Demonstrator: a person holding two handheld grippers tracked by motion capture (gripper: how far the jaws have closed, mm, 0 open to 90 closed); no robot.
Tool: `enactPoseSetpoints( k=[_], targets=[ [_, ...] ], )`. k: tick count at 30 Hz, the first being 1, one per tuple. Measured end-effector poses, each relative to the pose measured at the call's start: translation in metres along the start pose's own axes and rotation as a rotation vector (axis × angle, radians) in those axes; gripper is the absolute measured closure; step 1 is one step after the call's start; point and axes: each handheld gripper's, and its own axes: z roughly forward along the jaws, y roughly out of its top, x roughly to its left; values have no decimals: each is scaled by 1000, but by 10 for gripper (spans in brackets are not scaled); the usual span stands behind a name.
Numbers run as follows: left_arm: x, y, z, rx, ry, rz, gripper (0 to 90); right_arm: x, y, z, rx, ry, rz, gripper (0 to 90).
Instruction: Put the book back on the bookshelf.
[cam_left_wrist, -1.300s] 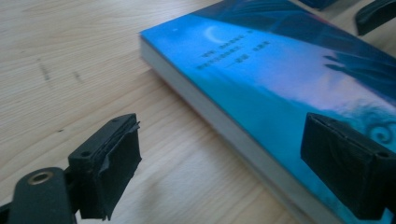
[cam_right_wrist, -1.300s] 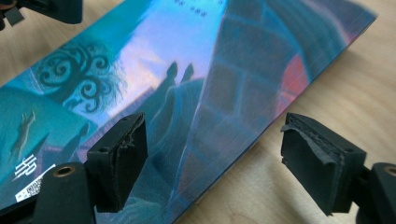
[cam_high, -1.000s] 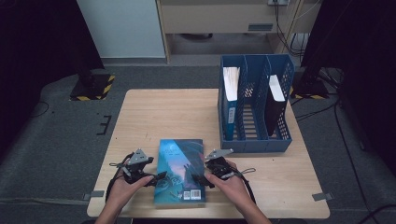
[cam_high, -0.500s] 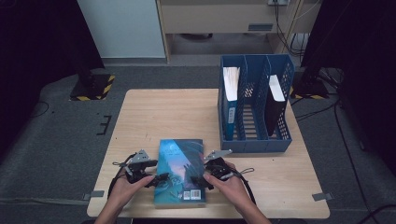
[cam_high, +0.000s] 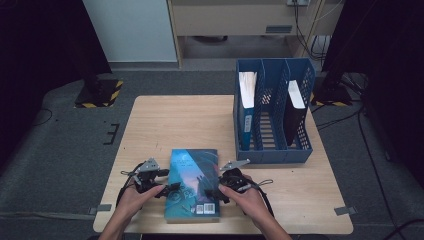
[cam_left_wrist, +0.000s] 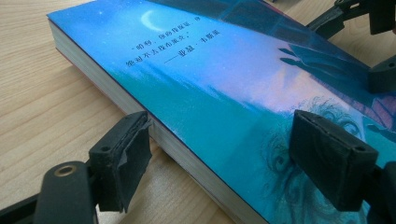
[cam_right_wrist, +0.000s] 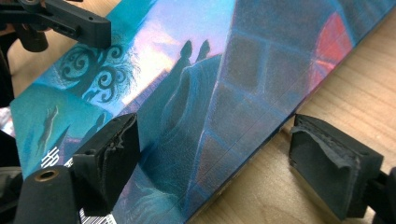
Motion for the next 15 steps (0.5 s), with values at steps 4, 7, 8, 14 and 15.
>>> enactPoseSetpoints(
  k=[4, 7, 8, 14, 15],
  targets=[
    [1, 2, 1, 3, -6, 3, 199, -3, -1, 1, 4, 17, 20, 155],
    [1, 2, 2, 2, -5, 7, 198, -4, 0, 2, 10, 29, 27, 147],
    [1, 2, 2, 3, -4, 7, 197, -4, 0, 2, 11, 21, 20, 148],
    [2, 2, 0, 1, 2, 6, 194, 4, 2, 0, 21, -19, -23, 149],
    [3, 1, 0, 1, 4, 6, 194, 5, 3, 1, 25, -20, -28, 150]
  ],
)
